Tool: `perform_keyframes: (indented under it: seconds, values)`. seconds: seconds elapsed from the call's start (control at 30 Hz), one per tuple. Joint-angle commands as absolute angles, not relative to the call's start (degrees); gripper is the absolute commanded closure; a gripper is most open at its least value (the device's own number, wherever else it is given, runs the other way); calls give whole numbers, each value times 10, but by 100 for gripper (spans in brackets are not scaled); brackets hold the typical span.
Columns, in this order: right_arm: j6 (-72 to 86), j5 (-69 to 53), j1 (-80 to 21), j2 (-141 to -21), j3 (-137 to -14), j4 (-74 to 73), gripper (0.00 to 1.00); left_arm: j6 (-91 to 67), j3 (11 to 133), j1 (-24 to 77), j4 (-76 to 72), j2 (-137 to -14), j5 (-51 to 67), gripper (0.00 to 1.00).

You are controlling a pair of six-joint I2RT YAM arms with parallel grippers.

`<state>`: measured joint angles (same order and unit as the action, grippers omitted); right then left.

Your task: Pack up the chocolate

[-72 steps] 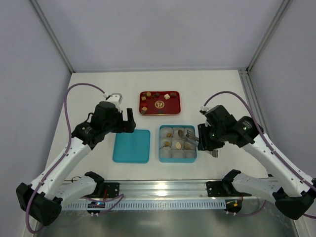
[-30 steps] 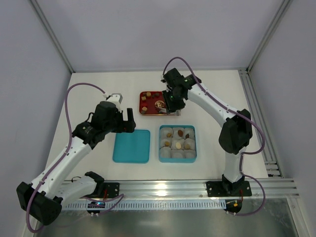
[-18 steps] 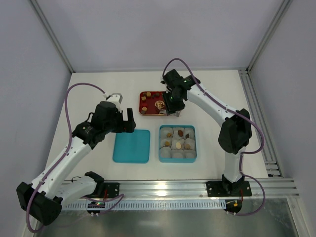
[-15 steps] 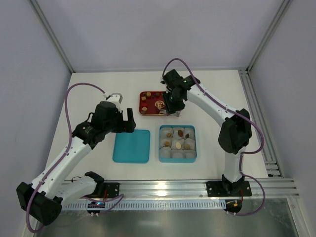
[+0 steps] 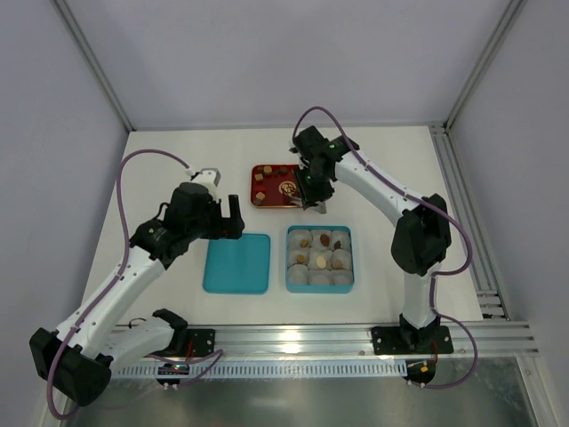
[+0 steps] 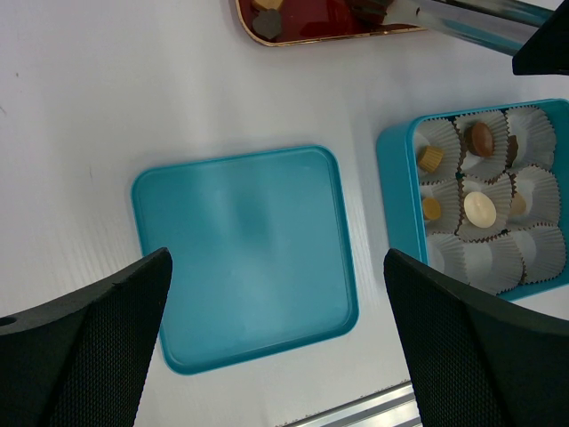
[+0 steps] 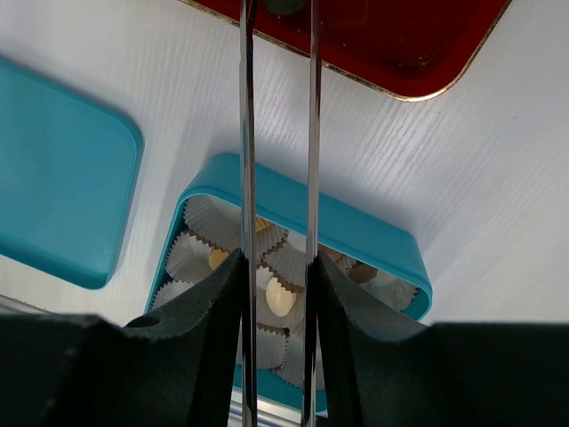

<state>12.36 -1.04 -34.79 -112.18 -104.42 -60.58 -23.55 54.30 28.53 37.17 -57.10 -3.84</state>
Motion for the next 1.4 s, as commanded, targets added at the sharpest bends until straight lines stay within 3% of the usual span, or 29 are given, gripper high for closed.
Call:
perform_keyframes:
  seconds: [0.0, 0.93, 1.37]
  values:
    - [116, -5, -345, -1124, -1073, -610, 64, -229, 565, 286, 370, -561, -42, 0]
    - [119, -5, -331, -1135, -1132, -623, 64, -229, 565, 286, 369, -562, -41, 0]
    - [113, -5, -330, -1070, -1093, -636, 65, -229, 565, 286, 369, -562, -40, 0]
